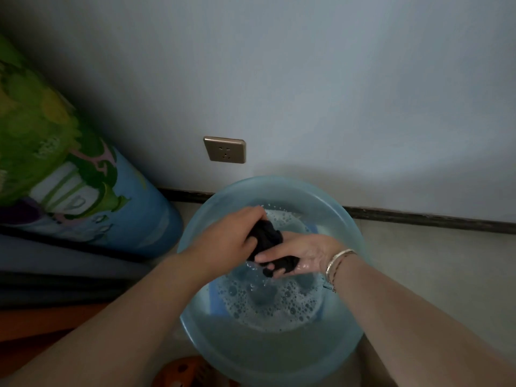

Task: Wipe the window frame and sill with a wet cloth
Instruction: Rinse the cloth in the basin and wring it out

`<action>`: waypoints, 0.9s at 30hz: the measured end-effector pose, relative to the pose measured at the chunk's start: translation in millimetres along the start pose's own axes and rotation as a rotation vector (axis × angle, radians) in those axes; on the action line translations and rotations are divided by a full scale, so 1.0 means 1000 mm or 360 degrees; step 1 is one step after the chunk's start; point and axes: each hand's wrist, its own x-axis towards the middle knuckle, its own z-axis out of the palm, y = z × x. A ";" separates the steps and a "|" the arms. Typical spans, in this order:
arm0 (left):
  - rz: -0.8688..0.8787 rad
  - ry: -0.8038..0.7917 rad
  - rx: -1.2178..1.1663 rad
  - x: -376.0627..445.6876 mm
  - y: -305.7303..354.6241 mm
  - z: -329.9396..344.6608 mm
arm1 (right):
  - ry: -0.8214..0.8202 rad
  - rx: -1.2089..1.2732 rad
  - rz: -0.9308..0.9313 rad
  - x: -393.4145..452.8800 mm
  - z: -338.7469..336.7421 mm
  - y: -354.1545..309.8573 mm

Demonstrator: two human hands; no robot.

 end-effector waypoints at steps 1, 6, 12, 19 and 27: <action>-0.0008 -0.0069 0.0200 0.002 0.002 0.001 | 0.0087 -0.0138 0.0027 0.002 0.002 -0.002; -0.0414 -0.0228 0.0517 0.012 0.011 0.016 | 0.0543 -0.1250 0.0240 0.010 0.013 -0.009; -0.0957 -0.0273 -0.0176 0.020 0.008 0.029 | 0.1175 -0.2452 0.0014 0.008 0.026 0.002; -0.1530 -0.0453 -0.1192 0.016 0.011 0.023 | 0.1504 -0.2579 -0.0299 0.010 0.024 0.014; -0.0109 -0.0200 -0.0118 -0.012 0.000 0.024 | 0.1105 -0.1001 0.0122 -0.010 0.021 0.002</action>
